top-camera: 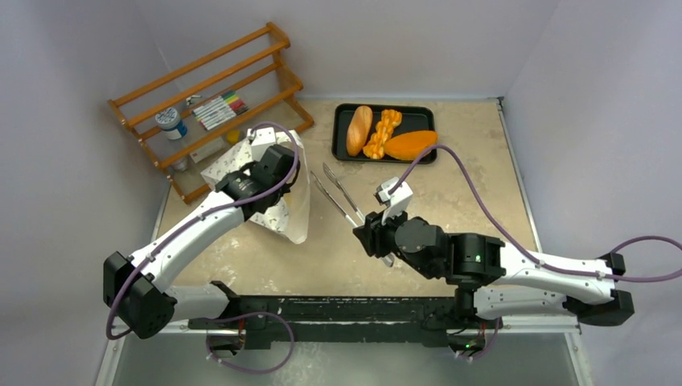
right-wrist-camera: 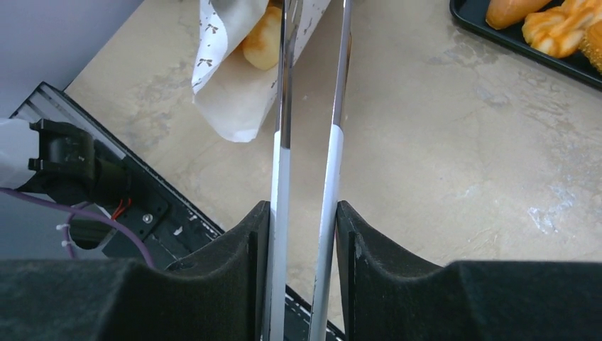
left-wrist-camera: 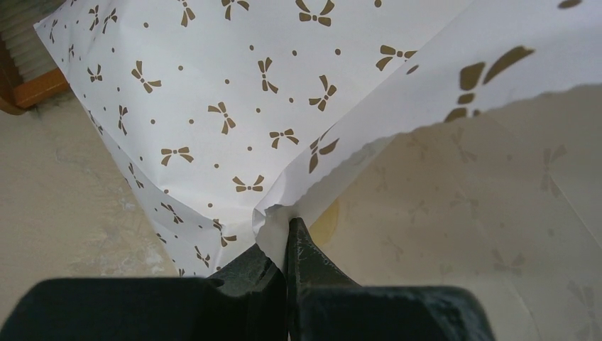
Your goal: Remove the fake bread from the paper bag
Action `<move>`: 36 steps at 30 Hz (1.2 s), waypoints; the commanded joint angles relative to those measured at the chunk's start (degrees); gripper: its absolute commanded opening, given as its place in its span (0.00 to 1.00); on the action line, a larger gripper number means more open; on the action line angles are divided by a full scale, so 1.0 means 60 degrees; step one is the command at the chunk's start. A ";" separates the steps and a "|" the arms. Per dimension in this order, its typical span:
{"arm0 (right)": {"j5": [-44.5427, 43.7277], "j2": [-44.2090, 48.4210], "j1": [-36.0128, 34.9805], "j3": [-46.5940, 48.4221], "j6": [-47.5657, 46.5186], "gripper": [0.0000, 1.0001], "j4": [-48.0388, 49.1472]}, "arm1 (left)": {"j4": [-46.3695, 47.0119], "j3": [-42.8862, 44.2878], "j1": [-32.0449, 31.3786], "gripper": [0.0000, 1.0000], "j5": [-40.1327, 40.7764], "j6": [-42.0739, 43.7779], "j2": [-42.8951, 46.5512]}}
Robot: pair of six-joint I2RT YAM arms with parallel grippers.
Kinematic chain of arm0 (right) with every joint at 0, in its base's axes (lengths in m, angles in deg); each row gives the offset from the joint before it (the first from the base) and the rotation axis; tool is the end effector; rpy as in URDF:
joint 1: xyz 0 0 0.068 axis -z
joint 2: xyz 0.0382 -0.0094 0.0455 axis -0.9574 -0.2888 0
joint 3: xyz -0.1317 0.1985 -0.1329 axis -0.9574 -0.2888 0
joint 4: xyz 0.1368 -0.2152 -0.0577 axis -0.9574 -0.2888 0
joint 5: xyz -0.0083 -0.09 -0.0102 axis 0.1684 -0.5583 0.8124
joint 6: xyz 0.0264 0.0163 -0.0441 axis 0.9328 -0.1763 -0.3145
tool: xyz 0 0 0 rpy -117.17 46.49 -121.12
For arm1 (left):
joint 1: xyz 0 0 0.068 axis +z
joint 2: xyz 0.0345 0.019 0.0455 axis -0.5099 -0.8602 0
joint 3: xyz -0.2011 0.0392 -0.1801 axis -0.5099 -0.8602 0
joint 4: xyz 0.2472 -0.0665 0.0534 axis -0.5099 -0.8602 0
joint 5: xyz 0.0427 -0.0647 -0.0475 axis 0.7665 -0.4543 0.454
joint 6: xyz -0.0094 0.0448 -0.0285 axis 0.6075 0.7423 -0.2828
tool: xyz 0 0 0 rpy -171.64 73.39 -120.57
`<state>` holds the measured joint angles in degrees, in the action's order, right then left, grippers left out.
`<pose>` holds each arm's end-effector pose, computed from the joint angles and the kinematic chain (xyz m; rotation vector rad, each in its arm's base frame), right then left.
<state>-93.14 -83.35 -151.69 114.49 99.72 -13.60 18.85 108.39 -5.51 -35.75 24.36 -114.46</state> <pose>0.0603 0.1912 0.3703 -0.3883 1.8467 0.7162 0.2163 -0.1323 0.3117 -0.3323 2.2205 0.0697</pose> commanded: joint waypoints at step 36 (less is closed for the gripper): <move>-0.0591 -0.2074 -0.1195 0.0905 -0.0317 0.39 0.0669 | 0.0732 -0.0165 -0.0089 0.00 0.0341 0.0128 0.0457</move>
<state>-94.45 -94.26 -158.73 117.42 98.30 -11.98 21.47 107.41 -5.86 -35.20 24.80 -114.11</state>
